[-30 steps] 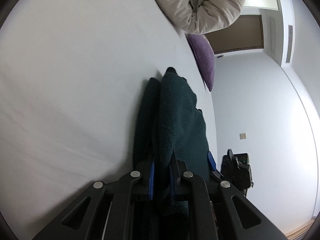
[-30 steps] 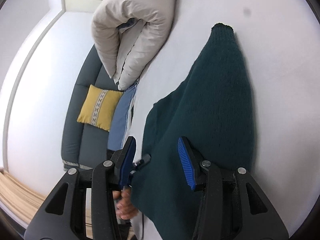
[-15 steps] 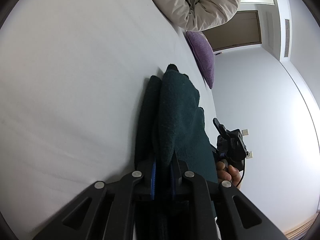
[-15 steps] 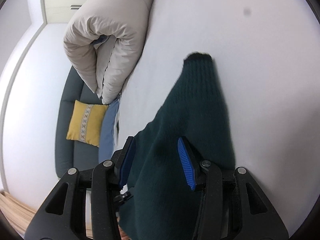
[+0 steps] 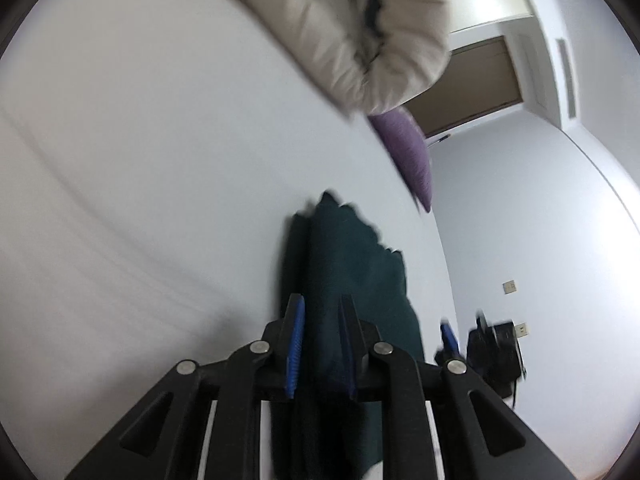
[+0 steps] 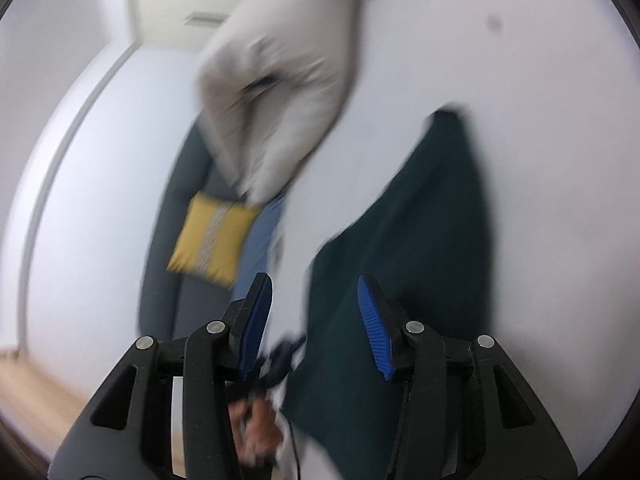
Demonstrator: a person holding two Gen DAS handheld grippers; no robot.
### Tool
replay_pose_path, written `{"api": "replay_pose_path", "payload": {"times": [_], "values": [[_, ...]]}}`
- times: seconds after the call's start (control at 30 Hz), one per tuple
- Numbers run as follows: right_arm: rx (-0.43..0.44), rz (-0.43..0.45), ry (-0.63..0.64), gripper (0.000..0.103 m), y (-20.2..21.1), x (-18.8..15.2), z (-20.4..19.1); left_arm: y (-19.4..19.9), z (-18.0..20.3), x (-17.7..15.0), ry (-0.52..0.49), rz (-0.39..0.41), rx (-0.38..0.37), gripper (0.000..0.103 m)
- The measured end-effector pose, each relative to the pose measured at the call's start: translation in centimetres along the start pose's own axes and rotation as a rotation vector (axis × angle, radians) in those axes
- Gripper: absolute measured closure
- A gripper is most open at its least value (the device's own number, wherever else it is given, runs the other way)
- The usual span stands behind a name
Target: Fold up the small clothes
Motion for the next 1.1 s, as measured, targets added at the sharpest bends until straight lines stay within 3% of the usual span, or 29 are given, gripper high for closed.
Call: {"api": "replay_pose_path", "payload": {"times": [0.07,0.13,0.23,0.33,0.47,0.57,0.67,0.8,0.9,0.93,1.0,1.03,1.07,1.1], "values": [[0.006,-0.089,-0.001,0.059,-0.7,-2.6,-0.2,0.7,2.7,-1.0,-0.099,0.006,0.004,0.085],[-0.049,-0.157,-0.009,0.059,-1.4,-4.8,0.8,0.4,4.9,-2.4,-0.196,-0.007,0.039,0.085],[-0.056,-0.180,-0.055,0.061,-1.5,-6.4,2.2,-1.7,5.9,-4.8,-0.276,-0.066,0.095,0.085],[-0.066,-0.196,-0.063,0.060,-1.2,-7.4,2.2,-3.3,3.9,-5.8,-0.233,-0.112,0.108,0.086],[-0.084,-0.245,-0.058,0.060,-0.4,-9.6,2.5,-4.0,1.8,-5.9,-0.186,-0.130,0.089,0.099],[-0.067,-0.250,-0.112,0.061,0.4,-11.7,4.2,-4.3,1.1,-6.0,-0.145,-0.141,0.037,0.099],[-0.074,-0.259,-0.089,0.061,0.4,-13.2,4.4,-4.4,0.5,-6.2,-0.144,-0.141,0.012,0.099],[-0.127,-0.302,-0.051,0.063,0.3,-14.3,4.5,-4.4,0.5,-6.1,-0.139,-0.146,0.001,0.099],[-0.142,-0.328,-0.007,0.058,1.1,-14.4,2.5,-3.3,1.2,-5.7,-0.164,-0.129,0.023,0.099],[-0.130,-0.330,0.022,0.058,1.6,-14.1,1.4,-2.6,1.3,-5.5,-0.175,-0.114,0.034,0.094],[-0.107,-0.308,0.087,0.048,2.8,-13.1,-0.8,-0.5,1.6,-4.2,-0.171,-0.055,0.019,0.073],[-0.095,-0.284,0.109,0.036,3.5,-12.5,-1.6,0.3,1.5,-3.8,-0.164,-0.029,0.024,0.051],[-0.084,-0.254,0.128,0.021,4.1,-11.8,-2.2,0.9,1.3,-3.1,-0.157,0.004,0.035,0.039],[-0.083,-0.213,0.141,0.015,4.9,-10.9,-2.6,1.2,1.1,-2.4,-0.154,0.023,0.044,0.039]]}}
Point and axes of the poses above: each gripper's, at about its wrist camera, not at the fingertips, and y roughly against the way its jaws point, z to its right, x to its top, the point moved 5 cm from there along -y, roughly the way its jaws point, and after that the axes turned 12 degrees about x, right-handed, at the moved point
